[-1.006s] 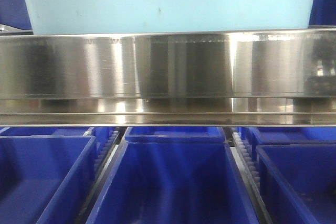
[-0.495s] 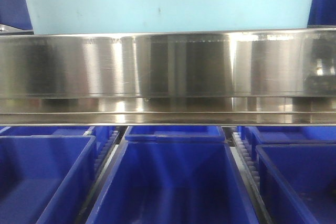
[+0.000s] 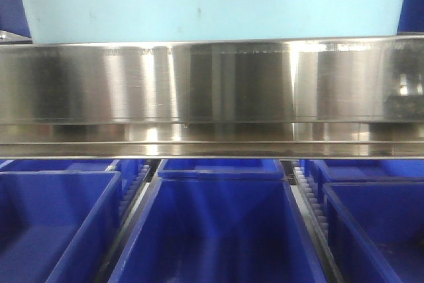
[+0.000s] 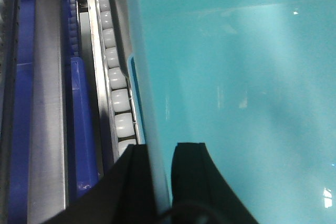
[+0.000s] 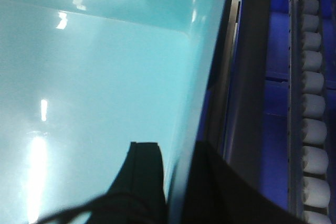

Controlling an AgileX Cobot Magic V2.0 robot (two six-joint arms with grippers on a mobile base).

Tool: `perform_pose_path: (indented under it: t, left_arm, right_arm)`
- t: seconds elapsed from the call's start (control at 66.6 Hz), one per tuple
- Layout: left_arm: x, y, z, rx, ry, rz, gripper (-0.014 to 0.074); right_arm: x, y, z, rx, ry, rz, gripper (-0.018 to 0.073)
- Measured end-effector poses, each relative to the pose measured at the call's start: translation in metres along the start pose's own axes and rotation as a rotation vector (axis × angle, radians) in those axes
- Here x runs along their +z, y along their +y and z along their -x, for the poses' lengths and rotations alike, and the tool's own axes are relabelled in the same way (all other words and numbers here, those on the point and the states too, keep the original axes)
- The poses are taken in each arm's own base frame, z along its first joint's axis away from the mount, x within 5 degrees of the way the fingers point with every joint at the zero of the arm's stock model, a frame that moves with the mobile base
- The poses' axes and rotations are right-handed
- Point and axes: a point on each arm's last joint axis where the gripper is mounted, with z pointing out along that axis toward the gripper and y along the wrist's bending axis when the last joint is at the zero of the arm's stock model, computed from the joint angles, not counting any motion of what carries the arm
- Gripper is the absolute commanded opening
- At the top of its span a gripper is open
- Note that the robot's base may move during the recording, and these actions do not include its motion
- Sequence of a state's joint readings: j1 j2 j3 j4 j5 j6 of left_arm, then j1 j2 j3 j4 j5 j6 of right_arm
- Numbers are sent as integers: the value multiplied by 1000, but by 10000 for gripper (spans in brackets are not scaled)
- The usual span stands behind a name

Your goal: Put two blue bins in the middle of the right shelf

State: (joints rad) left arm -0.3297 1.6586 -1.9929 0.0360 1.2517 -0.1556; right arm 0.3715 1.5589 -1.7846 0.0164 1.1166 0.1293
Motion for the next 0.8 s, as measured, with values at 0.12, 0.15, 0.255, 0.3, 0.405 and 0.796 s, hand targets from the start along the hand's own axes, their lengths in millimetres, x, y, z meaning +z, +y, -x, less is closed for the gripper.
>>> perform_pose_path:
  t: [0.12,0.15,0.255,0.3,0.405,0.796]
  left_arm:
    - [0,0,0,2,0,0,47]
    - [0,0,0,4,0,0,97]
    - [0,-2,0,4,-3,-20,324]
    - [0,-3,1,3,-6,-28,416]
    - [0,-5,1,1,-10,-43,584]
    - [-1,-4,2,3,-18,-39,600]
  right_arm:
    - [0,0,0,0,0,0,-18]
    - [0,0,0,0,0,0,40]
    - [1,0,0,-6,-2,4,312]
    - [1,1,0,-8,-6,7,421]
    - [-1,1,1,-10,-12,10,578]
    - [-21,1,-1,-11,-40,15,548]
